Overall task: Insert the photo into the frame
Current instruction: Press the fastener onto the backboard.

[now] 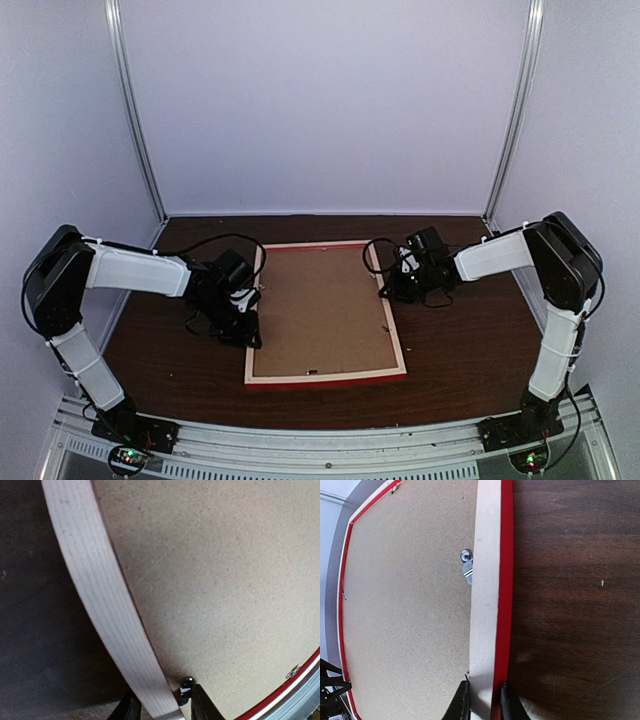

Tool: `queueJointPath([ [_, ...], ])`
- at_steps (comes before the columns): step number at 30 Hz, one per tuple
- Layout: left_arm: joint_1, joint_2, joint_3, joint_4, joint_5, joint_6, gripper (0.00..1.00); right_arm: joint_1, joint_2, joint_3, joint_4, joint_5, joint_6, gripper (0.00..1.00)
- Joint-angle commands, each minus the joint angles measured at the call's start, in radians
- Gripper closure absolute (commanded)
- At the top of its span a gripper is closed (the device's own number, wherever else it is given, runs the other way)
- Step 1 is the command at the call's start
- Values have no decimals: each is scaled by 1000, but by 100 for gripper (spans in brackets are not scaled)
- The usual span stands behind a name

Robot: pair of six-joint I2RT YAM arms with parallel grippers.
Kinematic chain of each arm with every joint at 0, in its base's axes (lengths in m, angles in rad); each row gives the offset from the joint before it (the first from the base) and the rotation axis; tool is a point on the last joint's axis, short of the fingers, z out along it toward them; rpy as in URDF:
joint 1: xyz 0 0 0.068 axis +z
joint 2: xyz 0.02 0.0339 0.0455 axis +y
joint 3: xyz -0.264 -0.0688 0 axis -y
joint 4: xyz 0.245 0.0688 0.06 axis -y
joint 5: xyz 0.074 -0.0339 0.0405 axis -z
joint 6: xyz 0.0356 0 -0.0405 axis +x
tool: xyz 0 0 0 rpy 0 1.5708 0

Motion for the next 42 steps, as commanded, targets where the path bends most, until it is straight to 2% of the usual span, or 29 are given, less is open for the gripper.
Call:
queueJointPath([
  [1, -8, 80, -47, -154, -133, 41, 67, 4, 110, -50, -136, -10, 10, 100],
  [10, -21, 64, -40, -110, -192, 76, 77, 4, 121, -40, -138, -13, 9, 100],
  [17, -27, 62, -22, -99, -211, 95, 80, 3, 122, -28, -157, -12, 0, 100],
  [19, -27, 53, -18, -95, -211, 97, 74, 3, 122, -23, -159, -12, -1, 100],
  [23, -27, 28, 0, -88, -196, 94, 47, 3, 124, -17, -163, -13, -1, 100],
  [28, -19, 2, 33, -88, -178, 91, 30, 4, 117, -13, -174, -11, -6, 100],
  [35, 43, -4, 70, -46, -131, 92, 23, 5, 90, -33, -168, -5, 3, 100],
  [42, 110, 85, 136, 3, -64, 111, 24, 22, 59, -65, -154, -6, 26, 100],
])
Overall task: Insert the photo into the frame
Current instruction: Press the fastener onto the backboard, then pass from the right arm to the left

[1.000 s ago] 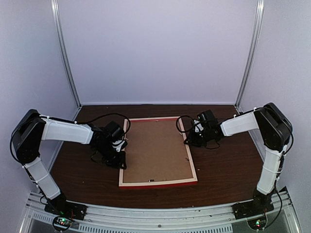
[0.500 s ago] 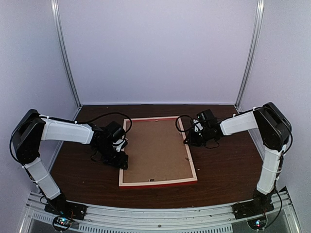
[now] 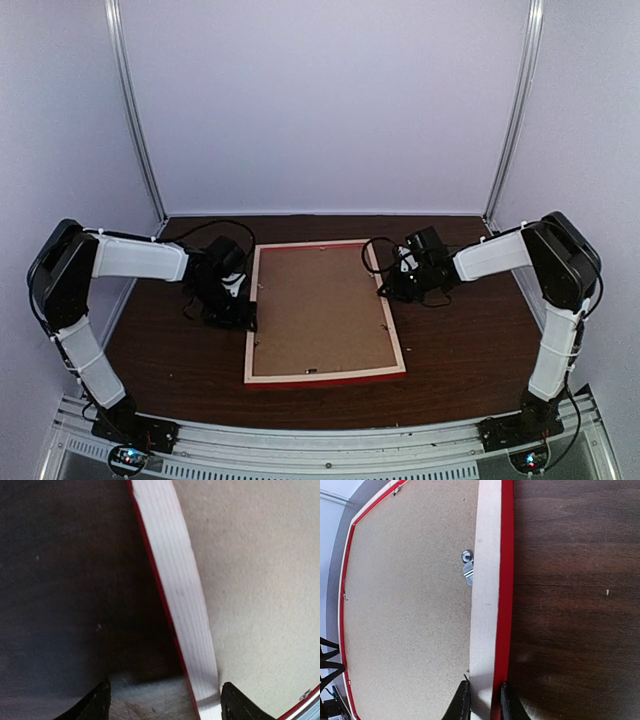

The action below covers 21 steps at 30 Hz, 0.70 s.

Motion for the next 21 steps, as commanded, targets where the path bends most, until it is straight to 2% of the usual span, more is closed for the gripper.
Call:
queueJointPath([
  [1, 25, 69, 77, 46, 40, 31, 25, 29, 50, -77, -152, 2, 35, 100],
  [7, 30, 143, 146, 48, 48, 39, 32, 63, 44, -92, -138, 1, 58, 100],
  [15, 30, 177, 182, 35, -6, 44, 62, 79, -12, -111, -151, 13, 74, 100],
  [21, 29, 166, 164, 22, -13, 53, 74, 78, -48, -76, -220, 57, 41, 78],
])
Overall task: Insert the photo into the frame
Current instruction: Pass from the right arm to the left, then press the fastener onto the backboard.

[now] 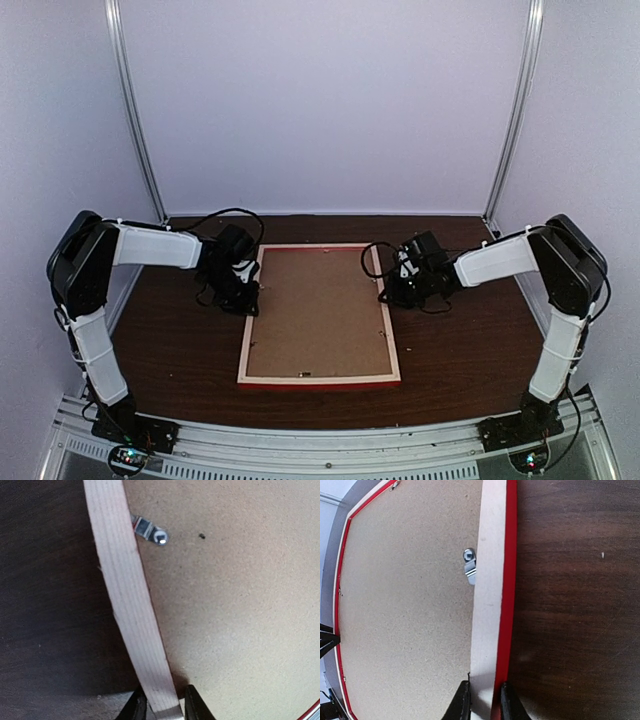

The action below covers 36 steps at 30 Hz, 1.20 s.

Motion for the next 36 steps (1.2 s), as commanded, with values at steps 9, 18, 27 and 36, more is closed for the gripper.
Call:
queueJointPath([
  [9, -20, -53, -92, 2, -48, -9, 78, 27, -5, 85, -310, 34, -63, 48],
  [18, -41, -117, -180, 13, -53, -43, 81, 8, 57, 233, -397, 101, -118, 40],
  [27, -58, -157, -215, 17, -52, -71, 80, 3, 125, 324, -443, 84, -152, 42],
  [36, -65, -140, -194, 20, -54, -70, 80, 6, 123, 290, -442, 45, -150, 45],
])
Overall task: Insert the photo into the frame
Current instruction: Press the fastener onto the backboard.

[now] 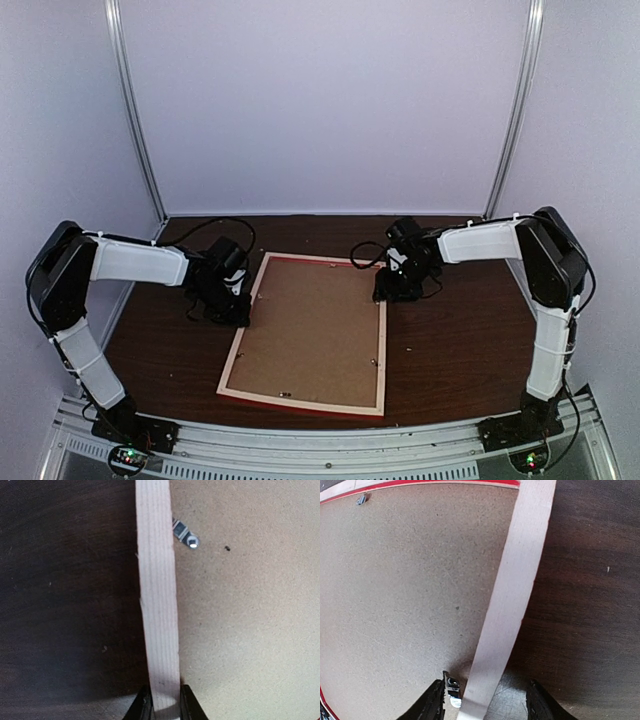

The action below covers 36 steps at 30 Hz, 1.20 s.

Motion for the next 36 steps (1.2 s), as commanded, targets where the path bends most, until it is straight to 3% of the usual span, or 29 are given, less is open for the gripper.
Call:
queueJointPath([
  [1, -18, 13, -2, -56, 18, -3, 80, -1, 6, -23, -26, -19, -12, 45],
  [17, -19, 43, 15, -56, 26, 1, 80, -2, 29, 6, -85, -72, -135, 48],
  [36, -19, 52, 16, -56, 33, 5, 80, -42, 98, 47, -76, -126, -143, 81],
])
